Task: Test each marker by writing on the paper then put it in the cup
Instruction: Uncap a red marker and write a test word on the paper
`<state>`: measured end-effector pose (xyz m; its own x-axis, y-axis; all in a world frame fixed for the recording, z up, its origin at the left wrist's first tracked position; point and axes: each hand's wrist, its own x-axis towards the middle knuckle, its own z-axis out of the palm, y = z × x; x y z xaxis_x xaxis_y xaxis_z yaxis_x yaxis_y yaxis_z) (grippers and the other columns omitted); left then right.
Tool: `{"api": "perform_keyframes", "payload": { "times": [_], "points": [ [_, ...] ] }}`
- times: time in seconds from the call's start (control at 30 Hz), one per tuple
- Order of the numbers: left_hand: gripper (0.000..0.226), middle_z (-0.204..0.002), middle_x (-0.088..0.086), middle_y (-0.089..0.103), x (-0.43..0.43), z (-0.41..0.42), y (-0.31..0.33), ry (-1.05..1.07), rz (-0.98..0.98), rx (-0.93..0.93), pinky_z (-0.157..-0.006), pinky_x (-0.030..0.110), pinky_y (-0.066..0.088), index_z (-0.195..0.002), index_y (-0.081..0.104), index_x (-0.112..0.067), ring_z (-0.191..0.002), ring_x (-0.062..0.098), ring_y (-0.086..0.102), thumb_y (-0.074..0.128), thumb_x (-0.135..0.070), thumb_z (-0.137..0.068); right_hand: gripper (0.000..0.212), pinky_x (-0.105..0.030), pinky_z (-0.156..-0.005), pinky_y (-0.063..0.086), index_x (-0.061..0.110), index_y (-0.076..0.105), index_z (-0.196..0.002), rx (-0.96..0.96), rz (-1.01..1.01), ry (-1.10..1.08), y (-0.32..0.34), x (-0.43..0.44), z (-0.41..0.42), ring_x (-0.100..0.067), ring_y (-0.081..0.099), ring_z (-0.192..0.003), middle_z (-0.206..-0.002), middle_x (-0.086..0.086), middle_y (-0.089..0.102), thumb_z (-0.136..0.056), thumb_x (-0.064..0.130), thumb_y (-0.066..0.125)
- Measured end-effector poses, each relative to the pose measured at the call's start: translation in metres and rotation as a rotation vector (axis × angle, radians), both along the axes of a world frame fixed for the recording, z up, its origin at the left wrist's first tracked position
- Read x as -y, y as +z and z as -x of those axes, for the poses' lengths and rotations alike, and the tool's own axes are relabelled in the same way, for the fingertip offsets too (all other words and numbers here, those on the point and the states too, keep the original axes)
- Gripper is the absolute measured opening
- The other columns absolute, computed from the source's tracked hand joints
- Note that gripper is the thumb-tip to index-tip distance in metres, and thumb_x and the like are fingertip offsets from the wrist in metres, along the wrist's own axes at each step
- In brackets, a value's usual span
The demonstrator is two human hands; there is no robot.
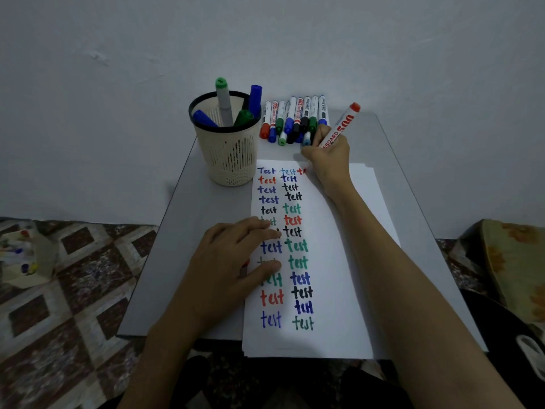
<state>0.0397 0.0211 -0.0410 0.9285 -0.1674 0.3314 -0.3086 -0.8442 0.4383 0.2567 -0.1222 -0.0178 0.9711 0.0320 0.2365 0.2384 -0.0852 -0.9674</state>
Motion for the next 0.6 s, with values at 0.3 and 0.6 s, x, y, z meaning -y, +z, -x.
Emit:
{"api": "perform_keyframes", "payload": {
  "times": [0.3, 0.6],
  "points": [
    [0.047, -0.136, -0.016, 0.047, 0.0000, 0.0000, 0.0005, 0.001, 0.010, -0.005, -0.104, 0.027, 0.025, -0.126, 0.053, -0.032, -0.125, -0.001, 0.040, 0.043, -0.058, -0.087, 0.040, -0.012, -0.057, 0.044, 0.017, 0.036, -0.069, -0.024, -0.018, -0.036, -0.0003, 0.0009, 0.0003, -0.008, 0.046, -0.060, -0.069, -0.001, 0.041, -0.077, -0.012, 0.063],
    [0.047, -0.136, -0.017, 0.047, -0.0002, 0.0002, 0.0014, 0.004, 0.003, -0.006, -0.104, 0.024, 0.024, -0.126, 0.053, -0.033, -0.125, -0.001, 0.040, 0.044, -0.058, -0.087, 0.041, -0.010, -0.056, 0.043, 0.021, 0.038, -0.068, 0.000, 0.023, -0.035, -0.0011, 0.0006, 0.0000, -0.006, 0.045, -0.060, -0.067, 0.002, 0.042, -0.076, -0.010, 0.063]
  ]
}}
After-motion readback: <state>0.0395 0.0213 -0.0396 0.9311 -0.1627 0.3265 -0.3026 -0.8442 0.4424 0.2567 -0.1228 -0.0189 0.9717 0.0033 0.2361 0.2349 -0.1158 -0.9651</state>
